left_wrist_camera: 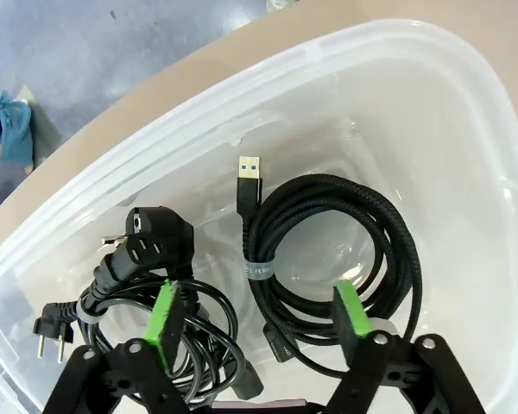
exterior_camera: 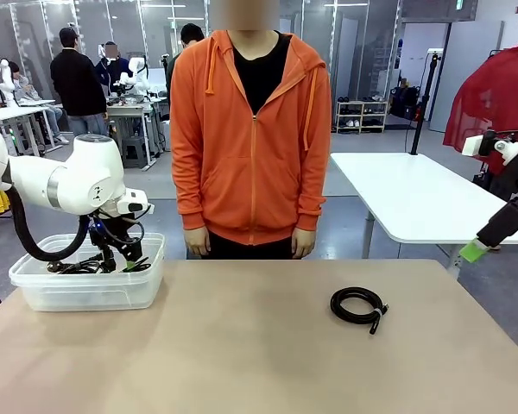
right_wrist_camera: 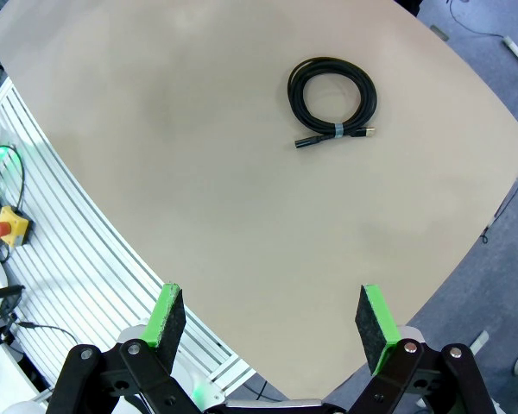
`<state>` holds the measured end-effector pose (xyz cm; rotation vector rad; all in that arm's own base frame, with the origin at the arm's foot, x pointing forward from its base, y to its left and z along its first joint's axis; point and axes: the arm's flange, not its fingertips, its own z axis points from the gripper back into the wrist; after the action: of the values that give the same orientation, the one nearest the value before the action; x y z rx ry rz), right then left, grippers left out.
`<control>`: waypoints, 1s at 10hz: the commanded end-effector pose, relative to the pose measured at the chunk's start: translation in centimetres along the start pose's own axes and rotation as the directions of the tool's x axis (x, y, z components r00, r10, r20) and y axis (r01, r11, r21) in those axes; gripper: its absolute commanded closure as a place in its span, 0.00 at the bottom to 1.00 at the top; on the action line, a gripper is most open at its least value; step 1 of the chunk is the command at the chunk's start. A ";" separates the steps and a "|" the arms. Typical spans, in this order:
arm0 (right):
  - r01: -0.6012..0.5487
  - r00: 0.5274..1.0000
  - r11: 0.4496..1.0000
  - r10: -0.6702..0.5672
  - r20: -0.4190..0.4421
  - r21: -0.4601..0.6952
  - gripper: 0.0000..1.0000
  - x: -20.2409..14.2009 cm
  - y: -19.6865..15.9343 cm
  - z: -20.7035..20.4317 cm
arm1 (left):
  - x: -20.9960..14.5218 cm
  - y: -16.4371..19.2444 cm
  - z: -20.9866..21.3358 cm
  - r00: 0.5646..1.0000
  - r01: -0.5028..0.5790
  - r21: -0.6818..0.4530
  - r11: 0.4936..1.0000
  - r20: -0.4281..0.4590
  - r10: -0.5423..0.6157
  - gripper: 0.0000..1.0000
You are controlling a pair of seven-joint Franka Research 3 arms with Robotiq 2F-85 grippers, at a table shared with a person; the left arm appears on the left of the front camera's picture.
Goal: Organize and store the cables.
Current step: Place the USB Extension Cable into the Organizing box.
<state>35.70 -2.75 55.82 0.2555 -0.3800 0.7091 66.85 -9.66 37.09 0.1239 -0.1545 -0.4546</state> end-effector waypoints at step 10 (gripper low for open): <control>0.005 1.000 1.000 -0.005 -0.009 -0.004 0.00 0.0 0.0 0.0 | -0.1 0.1 0.0 1.000 -0.005 0.000 1.000 -0.002 0.005 0.00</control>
<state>35.70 -2.76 55.82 0.2555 -0.3799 0.7091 66.70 -9.75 37.13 0.1221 -0.1452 -0.4301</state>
